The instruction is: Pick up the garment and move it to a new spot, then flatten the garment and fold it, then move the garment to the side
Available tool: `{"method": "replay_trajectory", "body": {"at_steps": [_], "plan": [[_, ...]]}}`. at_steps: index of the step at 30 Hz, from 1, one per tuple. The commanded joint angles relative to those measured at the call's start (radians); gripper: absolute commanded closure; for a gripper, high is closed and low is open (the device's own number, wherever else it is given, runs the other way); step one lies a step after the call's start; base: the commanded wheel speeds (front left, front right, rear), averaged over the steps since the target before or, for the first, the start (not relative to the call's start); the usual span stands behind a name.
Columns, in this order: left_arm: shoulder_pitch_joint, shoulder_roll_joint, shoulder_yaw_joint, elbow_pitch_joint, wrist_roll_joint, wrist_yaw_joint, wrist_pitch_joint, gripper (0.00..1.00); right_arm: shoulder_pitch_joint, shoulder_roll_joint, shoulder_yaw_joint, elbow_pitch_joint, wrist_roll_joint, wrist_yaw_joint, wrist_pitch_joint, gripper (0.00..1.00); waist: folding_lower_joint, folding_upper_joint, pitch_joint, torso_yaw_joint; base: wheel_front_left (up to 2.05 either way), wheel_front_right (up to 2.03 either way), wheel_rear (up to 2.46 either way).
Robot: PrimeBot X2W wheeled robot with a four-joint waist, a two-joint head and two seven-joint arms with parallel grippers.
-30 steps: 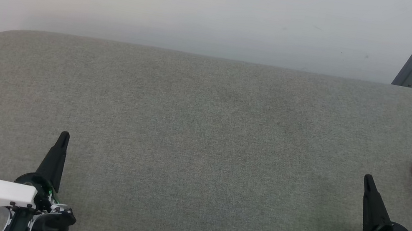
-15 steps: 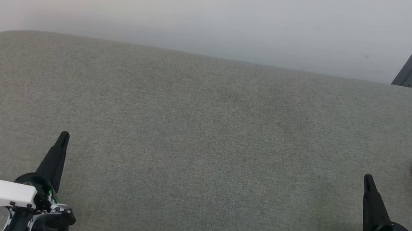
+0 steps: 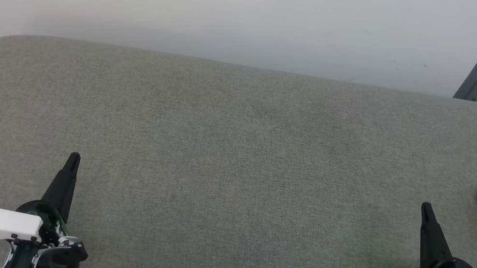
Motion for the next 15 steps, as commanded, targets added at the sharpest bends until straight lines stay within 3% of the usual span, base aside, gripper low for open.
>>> {"method": "replay_trajectory", "body": {"at_steps": [1,15], "plan": [[-0.013,-0.003,0.004,0.000,0.005,0.002,0.004,1.00,-0.003,0.002,0.000,0.003,0.004,0.000,0.001,1.00,0.0000,0.0000,0.000,0.000,0.00,0.00,0.00],[-0.013,-0.004,0.006,0.000,0.007,0.002,0.006,1.00,-0.003,0.002,0.000,0.003,0.004,0.000,0.001,1.00,0.0000,0.0000,0.000,0.000,0.00,0.00,0.00]]}}
